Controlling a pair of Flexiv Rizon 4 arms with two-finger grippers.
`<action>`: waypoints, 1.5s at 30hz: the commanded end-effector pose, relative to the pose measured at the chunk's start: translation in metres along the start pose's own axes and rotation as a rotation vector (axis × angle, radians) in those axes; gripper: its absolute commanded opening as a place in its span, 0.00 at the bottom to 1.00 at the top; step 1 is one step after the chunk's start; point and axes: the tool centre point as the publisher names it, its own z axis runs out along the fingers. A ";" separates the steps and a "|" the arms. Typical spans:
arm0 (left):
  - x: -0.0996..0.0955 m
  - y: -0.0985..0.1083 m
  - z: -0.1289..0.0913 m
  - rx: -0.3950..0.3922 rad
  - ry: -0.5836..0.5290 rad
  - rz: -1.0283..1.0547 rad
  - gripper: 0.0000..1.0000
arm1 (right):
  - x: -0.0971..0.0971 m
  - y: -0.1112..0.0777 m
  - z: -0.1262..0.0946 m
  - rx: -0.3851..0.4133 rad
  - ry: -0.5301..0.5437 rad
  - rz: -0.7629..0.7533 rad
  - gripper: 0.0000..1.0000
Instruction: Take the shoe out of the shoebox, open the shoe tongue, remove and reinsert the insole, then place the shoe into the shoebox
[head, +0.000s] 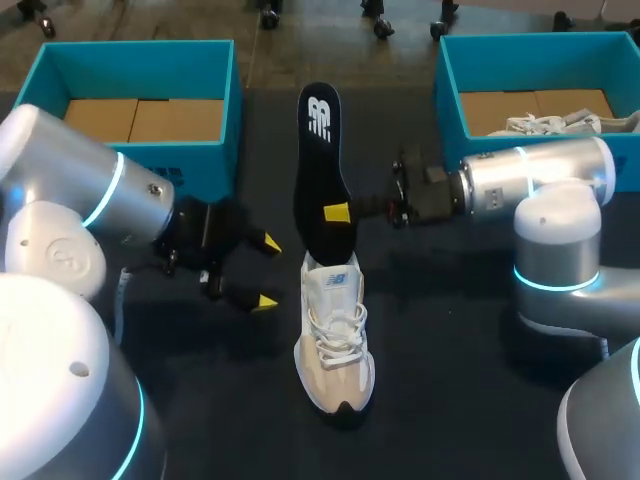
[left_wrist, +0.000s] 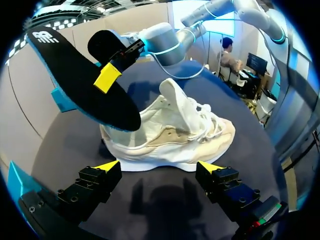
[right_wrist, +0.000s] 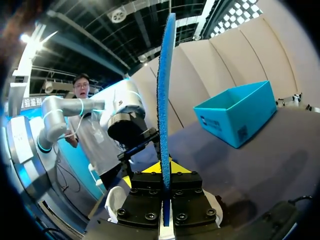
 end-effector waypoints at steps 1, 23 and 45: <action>-0.012 -0.004 0.009 -0.012 0.017 0.009 1.00 | 0.000 -0.001 0.004 -0.004 -0.002 0.000 0.00; -0.027 -0.008 0.024 -0.014 -0.007 0.029 1.00 | 0.005 -0.011 0.005 -0.004 0.014 0.006 0.00; -0.030 -0.009 0.034 -0.009 -0.017 0.017 1.00 | 0.002 -0.030 0.004 -0.016 0.029 0.035 0.00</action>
